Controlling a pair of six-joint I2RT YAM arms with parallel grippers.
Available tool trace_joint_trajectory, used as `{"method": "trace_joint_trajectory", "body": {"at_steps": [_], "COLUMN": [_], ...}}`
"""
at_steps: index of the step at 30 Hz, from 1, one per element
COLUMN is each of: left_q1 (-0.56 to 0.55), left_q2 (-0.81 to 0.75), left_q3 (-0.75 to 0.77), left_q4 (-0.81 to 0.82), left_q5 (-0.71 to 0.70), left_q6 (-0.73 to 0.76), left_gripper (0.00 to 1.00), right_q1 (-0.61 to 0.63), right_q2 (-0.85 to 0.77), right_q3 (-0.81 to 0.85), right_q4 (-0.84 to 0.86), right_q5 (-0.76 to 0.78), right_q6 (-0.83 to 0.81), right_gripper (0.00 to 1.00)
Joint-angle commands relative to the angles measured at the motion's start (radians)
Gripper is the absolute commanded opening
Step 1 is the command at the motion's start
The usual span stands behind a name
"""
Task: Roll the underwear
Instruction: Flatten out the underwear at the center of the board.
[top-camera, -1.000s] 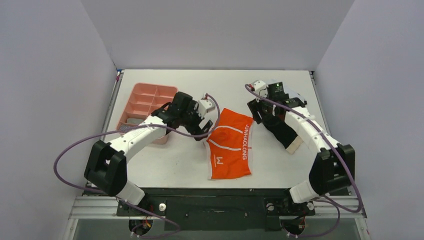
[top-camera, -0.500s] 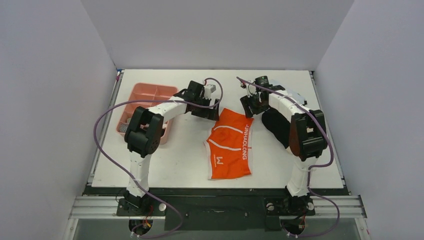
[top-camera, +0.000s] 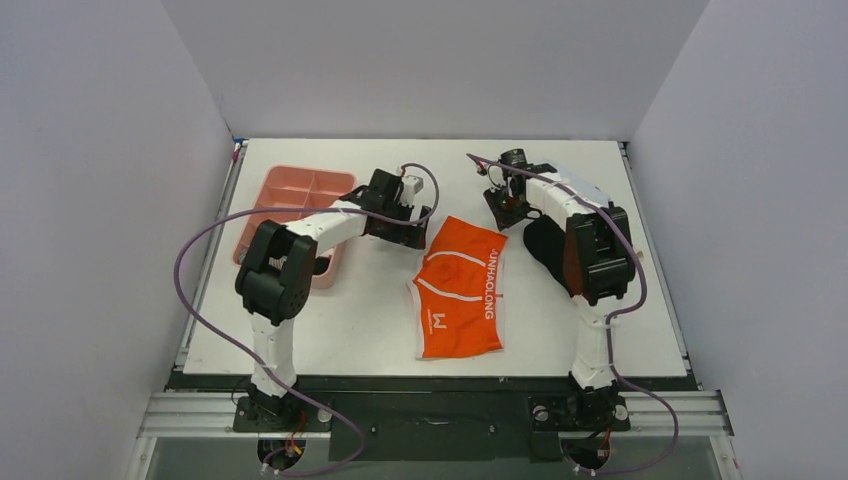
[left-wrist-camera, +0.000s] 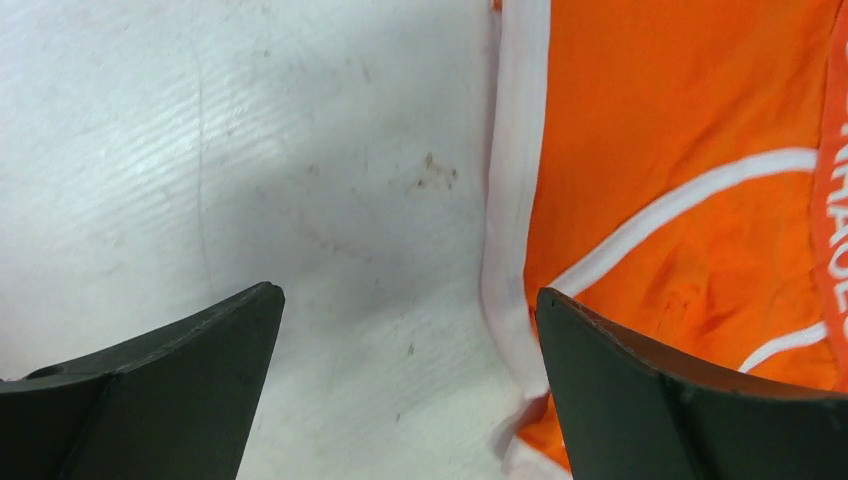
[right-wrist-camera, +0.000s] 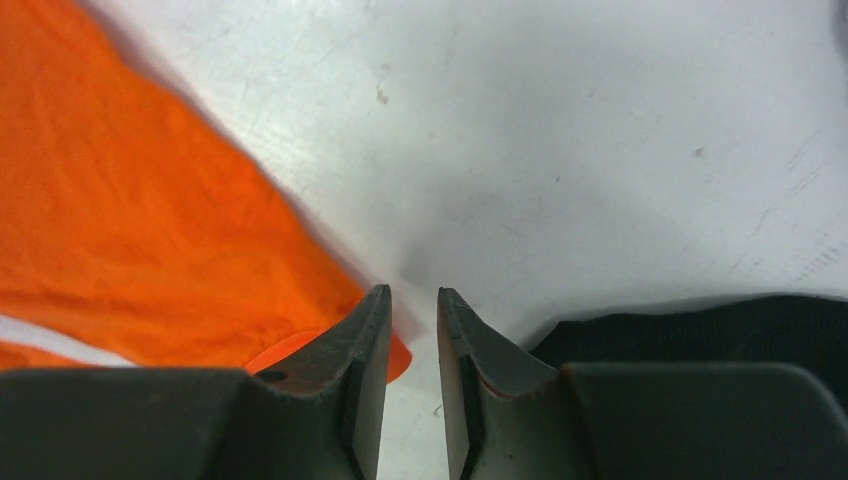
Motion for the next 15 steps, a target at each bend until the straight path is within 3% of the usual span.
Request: {"method": "trace_joint_trajectory", "body": {"at_steps": [1,8,15], "left_q1": [-0.017,-0.065,-0.189], "left_q2": [-0.159,-0.286,-0.248], "left_q3": [-0.052,-0.183,-0.234], "left_q4": [-0.03,-0.033,-0.011], "left_q5": [-0.096,-0.163,-0.305], "left_q6": [0.155,0.282,0.352], "left_gripper": [0.97,0.97,0.97], "right_q1": [0.005,-0.005,0.023], "right_q2": [0.031,0.03,-0.147], "right_q3": [0.099,0.178,0.036], "right_q4": [-0.015,-0.028,-0.041], "right_q5": [0.093,0.095,0.009], "right_q6": [0.021,0.011,-0.08], "right_gripper": [0.2,0.16,0.33]}}
